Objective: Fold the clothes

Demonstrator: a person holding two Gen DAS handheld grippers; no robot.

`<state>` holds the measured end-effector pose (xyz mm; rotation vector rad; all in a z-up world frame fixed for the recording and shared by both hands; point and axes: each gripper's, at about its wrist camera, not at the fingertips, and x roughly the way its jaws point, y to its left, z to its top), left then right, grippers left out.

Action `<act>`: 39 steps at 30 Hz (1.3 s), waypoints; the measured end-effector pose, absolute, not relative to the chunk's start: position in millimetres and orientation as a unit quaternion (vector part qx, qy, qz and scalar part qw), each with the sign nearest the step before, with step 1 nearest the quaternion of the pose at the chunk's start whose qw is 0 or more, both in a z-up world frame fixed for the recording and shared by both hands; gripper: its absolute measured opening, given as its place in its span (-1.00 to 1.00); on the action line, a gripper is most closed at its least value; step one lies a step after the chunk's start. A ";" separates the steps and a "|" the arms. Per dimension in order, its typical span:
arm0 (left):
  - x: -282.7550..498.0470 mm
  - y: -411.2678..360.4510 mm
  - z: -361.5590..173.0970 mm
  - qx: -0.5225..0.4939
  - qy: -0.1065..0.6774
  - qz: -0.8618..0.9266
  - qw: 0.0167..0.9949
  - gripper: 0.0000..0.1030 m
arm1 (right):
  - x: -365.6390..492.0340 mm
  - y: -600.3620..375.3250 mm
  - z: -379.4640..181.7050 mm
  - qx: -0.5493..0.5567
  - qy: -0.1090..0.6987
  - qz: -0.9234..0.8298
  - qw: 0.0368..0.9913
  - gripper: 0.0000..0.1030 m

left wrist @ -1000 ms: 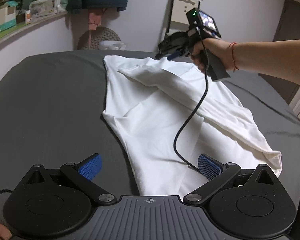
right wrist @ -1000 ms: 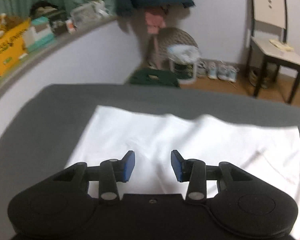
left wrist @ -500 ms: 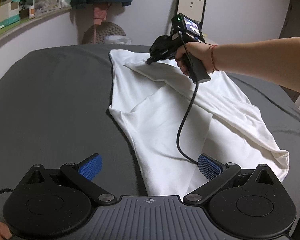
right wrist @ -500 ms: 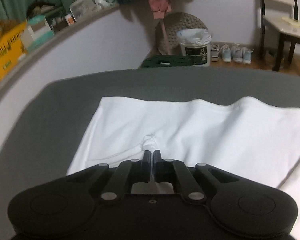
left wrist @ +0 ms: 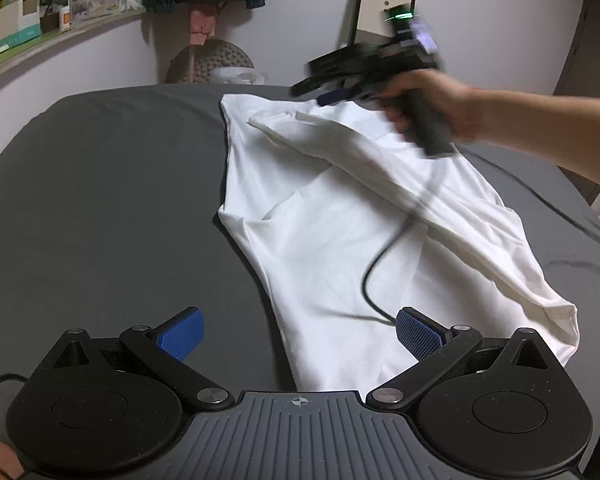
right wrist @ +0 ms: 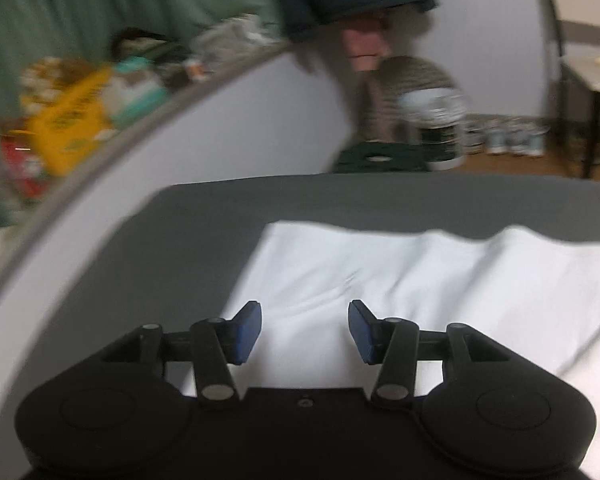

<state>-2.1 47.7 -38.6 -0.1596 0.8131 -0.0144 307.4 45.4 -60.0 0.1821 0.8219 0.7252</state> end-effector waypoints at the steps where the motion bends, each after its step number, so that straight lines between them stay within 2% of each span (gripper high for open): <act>1: -2.4 46.6 -38.7 -0.076 0.396 -0.009 0.915 1.00 | 293.4 26.5 -54.3 0.097 0.394 0.368 0.837 -0.08; 3: -2.9 44.3 -38.9 -0.072 0.397 -0.013 0.915 1.00 | 257.5 -16.6 -45.1 0.107 0.411 0.410 0.807 -0.03; 6: -3.8 40.8 -39.2 -0.066 0.399 -0.018 0.914 1.00 | 189.9 -81.2 -41.1 0.049 0.438 0.416 0.795 0.10; 9: -3.9 35.0 -40.1 -0.055 0.404 -0.026 0.913 1.00 | 128.8 -128.9 -50.3 -0.032 0.469 0.358 0.807 0.10; 13: -2.8 19.5 -42.9 -0.022 0.414 -0.047 0.909 1.00 | 73.8 -166.5 -73.3 -0.044 0.480 0.318 0.817 0.12; 17: -3.2 3.3 -45.5 0.015 0.422 -0.070 0.904 1.00 | 35.9 -171.8 -94.0 -0.025 0.483 0.313 0.818 0.18; 19: -4.2 -3.5 -46.5 0.031 0.426 -0.080 0.901 1.00 | 17.7 -166.2 -90.0 -0.052 0.480 0.311 0.819 0.25; 23: -4.9 -16.0 -49.3 0.061 0.430 -0.103 0.895 1.00 | -14.4 -154.6 -64.7 -0.110 0.454 0.285 0.837 0.24; 25: -4.8 -25.1 -52.3 0.085 0.428 -0.113 0.893 1.00 | -23.6 -148.5 -62.9 -0.126 0.444 0.222 0.859 0.49; 30: -1.3 -50.2 -61.8 0.151 0.423 -0.126 0.884 1.00 | -32.4 -140.0 -80.2 -0.083 0.427 0.087 0.896 0.49; 35: -0.1 -58.9 -70.0 0.181 0.425 -0.117 0.879 1.00 | -30.4 -126.3 -112.6 -0.135 0.393 0.007 0.909 0.48; 39: 0.6 -57.4 -72.8 0.189 0.427 -0.105 0.878 1.00 | -38.4 -128.2 -106.6 -0.172 0.377 -0.046 0.909 0.45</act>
